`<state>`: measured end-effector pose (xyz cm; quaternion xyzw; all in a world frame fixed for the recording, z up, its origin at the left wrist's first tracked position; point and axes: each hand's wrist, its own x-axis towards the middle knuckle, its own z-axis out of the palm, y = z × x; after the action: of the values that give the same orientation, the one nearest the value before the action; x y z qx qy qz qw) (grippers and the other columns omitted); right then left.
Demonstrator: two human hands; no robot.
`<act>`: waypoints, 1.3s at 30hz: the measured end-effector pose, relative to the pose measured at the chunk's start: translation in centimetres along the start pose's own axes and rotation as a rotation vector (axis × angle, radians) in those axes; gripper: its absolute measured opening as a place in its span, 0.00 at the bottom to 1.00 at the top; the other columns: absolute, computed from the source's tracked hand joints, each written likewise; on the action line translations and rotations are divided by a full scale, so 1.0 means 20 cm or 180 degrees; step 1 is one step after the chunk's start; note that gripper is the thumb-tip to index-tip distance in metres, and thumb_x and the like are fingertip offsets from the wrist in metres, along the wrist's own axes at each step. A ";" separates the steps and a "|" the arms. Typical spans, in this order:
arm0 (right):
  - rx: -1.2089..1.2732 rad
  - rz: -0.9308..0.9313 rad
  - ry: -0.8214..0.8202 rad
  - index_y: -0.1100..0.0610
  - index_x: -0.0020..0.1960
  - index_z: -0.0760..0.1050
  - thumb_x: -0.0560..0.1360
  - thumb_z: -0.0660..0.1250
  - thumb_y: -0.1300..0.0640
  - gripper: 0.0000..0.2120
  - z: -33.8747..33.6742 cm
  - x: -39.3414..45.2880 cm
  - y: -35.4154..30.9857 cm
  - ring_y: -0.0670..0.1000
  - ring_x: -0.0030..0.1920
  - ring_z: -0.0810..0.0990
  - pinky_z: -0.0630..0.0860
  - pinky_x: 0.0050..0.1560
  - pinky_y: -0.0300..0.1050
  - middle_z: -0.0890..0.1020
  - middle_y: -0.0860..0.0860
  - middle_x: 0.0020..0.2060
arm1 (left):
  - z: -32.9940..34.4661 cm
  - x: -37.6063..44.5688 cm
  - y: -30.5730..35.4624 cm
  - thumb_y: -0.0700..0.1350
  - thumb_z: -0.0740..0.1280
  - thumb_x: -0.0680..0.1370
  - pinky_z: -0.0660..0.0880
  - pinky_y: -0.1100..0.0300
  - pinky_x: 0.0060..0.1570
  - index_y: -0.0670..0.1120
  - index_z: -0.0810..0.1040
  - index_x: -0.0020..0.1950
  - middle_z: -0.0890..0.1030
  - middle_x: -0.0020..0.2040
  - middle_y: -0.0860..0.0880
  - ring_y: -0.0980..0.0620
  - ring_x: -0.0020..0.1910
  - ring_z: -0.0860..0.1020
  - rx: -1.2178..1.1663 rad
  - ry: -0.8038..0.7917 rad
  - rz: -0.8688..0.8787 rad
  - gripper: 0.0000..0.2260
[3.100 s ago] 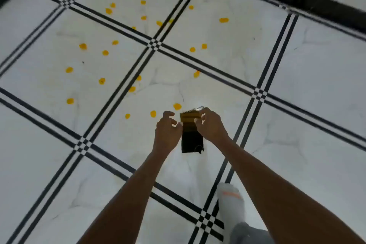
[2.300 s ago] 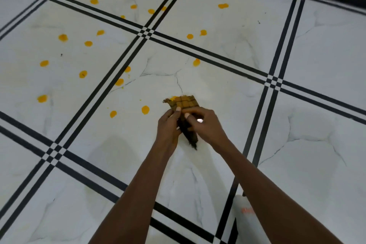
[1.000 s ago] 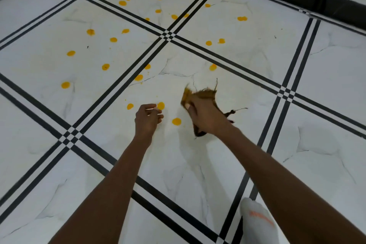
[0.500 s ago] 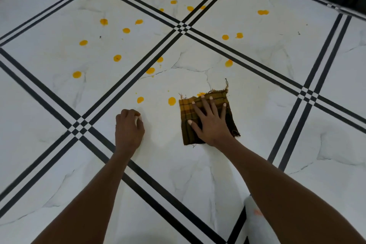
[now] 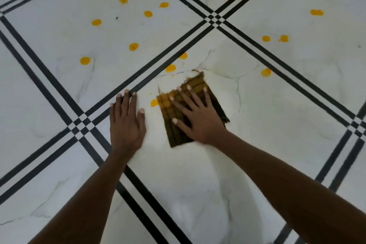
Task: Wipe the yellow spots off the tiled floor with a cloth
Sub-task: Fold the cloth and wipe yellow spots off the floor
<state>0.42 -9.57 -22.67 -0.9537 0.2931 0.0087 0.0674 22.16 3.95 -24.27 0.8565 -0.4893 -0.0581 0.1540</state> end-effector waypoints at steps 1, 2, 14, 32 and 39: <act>0.0046 -0.0190 -0.0090 0.43 0.85 0.52 0.84 0.47 0.33 0.32 -0.02 -0.09 0.04 0.54 0.86 0.46 0.43 0.83 0.68 0.51 0.48 0.86 | -0.01 0.01 0.00 0.54 0.47 0.87 0.50 0.42 0.84 0.46 0.56 0.85 0.54 0.86 0.46 0.45 0.86 0.50 0.0016 -0.0029 -0.0024 0.27; 0.0066 -0.0231 -0.0109 0.43 0.85 0.54 0.84 0.48 0.32 0.33 -0.04 -0.15 0.13 0.53 0.86 0.47 0.44 0.83 0.66 0.52 0.47 0.86 | -0.01 0.01 0.00 0.53 0.47 0.87 0.50 0.41 0.84 0.46 0.55 0.86 0.54 0.87 0.46 0.45 0.86 0.50 0.0030 -0.0050 -0.0040 0.27; -0.0154 -0.0801 0.0043 0.45 0.85 0.55 0.86 0.49 0.37 0.29 -0.04 0.53 -0.03 0.56 0.86 0.49 0.44 0.83 0.67 0.55 0.50 0.85 | 0.00 0.01 0.00 0.51 0.48 0.87 0.51 0.42 0.84 0.48 0.52 0.86 0.52 0.87 0.48 0.49 0.86 0.46 -0.0035 0.0010 -0.0060 0.26; 0.0120 0.1401 0.0414 0.45 0.84 0.57 0.85 0.47 0.34 0.31 -0.07 0.36 0.06 0.60 0.85 0.50 0.48 0.81 0.70 0.54 0.53 0.85 | -0.01 0.02 0.00 0.51 0.47 0.88 0.49 0.43 0.84 0.46 0.51 0.86 0.51 0.87 0.48 0.50 0.86 0.45 -0.0045 -0.0115 -0.0157 0.26; 0.0146 -0.0021 0.0256 0.44 0.83 0.60 0.84 0.51 0.35 0.30 -0.05 0.41 -0.12 0.58 0.85 0.53 0.51 0.80 0.70 0.58 0.52 0.85 | -0.01 0.02 0.00 0.52 0.47 0.87 0.49 0.43 0.84 0.45 0.53 0.86 0.52 0.87 0.47 0.49 0.86 0.46 -0.0045 -0.0150 -0.0115 0.27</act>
<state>8.54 -12.34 -21.78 -0.9524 0.2925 -0.0366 0.0774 22.49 3.58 -24.01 0.8624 -0.4768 -0.0846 0.1474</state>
